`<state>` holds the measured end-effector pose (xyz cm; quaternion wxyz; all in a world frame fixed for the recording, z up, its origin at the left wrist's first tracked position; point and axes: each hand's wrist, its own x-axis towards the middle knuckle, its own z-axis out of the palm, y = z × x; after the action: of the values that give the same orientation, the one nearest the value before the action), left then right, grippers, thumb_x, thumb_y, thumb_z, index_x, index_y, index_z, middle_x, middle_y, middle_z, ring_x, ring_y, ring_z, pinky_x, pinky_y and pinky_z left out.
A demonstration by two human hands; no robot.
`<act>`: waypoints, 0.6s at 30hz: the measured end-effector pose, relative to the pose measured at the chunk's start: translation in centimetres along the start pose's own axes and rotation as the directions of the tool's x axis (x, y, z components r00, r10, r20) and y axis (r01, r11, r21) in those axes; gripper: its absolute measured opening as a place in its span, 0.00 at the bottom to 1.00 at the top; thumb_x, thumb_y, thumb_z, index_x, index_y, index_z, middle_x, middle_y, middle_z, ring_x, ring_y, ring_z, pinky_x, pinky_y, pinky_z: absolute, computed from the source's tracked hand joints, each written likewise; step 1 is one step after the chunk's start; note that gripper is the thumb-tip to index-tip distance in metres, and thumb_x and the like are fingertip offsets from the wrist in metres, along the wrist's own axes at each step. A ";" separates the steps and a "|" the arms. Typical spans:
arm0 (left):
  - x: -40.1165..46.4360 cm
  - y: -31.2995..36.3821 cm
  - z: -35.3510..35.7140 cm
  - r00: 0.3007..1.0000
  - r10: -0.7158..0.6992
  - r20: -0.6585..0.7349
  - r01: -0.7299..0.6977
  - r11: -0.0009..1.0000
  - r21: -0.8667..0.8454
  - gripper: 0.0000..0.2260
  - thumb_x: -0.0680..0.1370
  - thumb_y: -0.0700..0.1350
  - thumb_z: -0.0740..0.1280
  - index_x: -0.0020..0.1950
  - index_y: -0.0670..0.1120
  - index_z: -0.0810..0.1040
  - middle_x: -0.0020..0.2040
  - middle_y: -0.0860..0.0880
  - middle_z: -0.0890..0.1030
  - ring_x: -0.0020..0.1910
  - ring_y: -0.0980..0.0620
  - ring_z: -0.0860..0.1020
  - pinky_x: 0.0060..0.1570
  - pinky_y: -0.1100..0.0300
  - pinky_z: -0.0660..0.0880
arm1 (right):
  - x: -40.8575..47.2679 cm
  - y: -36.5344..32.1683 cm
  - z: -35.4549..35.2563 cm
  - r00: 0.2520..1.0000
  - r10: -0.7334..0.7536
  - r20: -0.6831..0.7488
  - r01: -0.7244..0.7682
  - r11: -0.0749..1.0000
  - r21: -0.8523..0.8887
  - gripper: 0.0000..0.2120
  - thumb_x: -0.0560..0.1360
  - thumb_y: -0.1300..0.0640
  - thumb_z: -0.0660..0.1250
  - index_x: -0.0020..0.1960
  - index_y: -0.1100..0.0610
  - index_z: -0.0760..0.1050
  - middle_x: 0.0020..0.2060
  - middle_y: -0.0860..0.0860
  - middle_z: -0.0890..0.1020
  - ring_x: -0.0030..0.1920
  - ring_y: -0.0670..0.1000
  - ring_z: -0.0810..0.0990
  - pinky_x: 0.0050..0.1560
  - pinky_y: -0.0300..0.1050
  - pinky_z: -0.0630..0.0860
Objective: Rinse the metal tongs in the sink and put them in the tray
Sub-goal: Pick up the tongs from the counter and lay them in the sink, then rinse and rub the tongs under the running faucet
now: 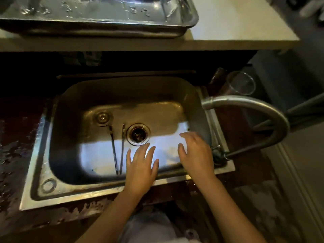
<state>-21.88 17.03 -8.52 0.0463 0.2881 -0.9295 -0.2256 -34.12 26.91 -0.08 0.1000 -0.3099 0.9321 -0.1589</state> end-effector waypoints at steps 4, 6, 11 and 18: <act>-0.2 0.1 1.1 0.998 0.049 0.051 -0.054 0.993 0.106 0.21 0.77 0.52 0.60 0.68 0.48 0.68 0.71 0.44 0.69 0.71 0.45 0.65 0.67 0.35 0.56 | -1.5 2.1 -0.4 0.985 0.027 -0.171 -0.065 0.973 -0.222 0.25 0.73 0.57 0.65 0.69 0.59 0.67 0.72 0.63 0.65 0.74 0.61 0.59 0.72 0.60 0.55; 0.0 0.0 1.0 0.998 0.044 0.053 -0.050 0.991 0.125 0.22 0.77 0.53 0.57 0.70 0.49 0.65 0.73 0.44 0.66 0.73 0.45 0.62 0.68 0.34 0.53 | -2.0 3.1 0.1 0.990 0.069 -0.120 -0.098 0.962 -0.254 0.29 0.74 0.55 0.63 0.73 0.59 0.60 0.74 0.64 0.56 0.76 0.62 0.50 0.73 0.59 0.50; -0.1 0.1 0.9 0.999 0.028 0.038 -0.033 0.990 0.140 0.24 0.76 0.54 0.54 0.72 0.49 0.63 0.74 0.44 0.63 0.74 0.46 0.59 0.69 0.34 0.53 | -2.2 4.0 1.4 0.994 0.094 -0.062 -0.107 0.957 -0.268 0.34 0.76 0.52 0.62 0.75 0.59 0.50 0.76 0.64 0.49 0.76 0.61 0.44 0.74 0.55 0.48; -0.4 0.0 0.8 1.000 0.014 0.025 -0.016 0.994 0.112 0.24 0.77 0.53 0.55 0.72 0.49 0.61 0.75 0.44 0.61 0.75 0.46 0.57 0.69 0.34 0.51 | -1.2 4.3 1.6 0.991 0.109 -0.079 -0.126 0.961 -0.245 0.36 0.75 0.52 0.62 0.76 0.59 0.48 0.76 0.63 0.47 0.76 0.60 0.43 0.75 0.56 0.49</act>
<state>-21.75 17.52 -9.25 0.0203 0.2804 -0.9434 -0.1761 -35.12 30.54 -2.99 0.0393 -0.2588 0.9641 -0.0440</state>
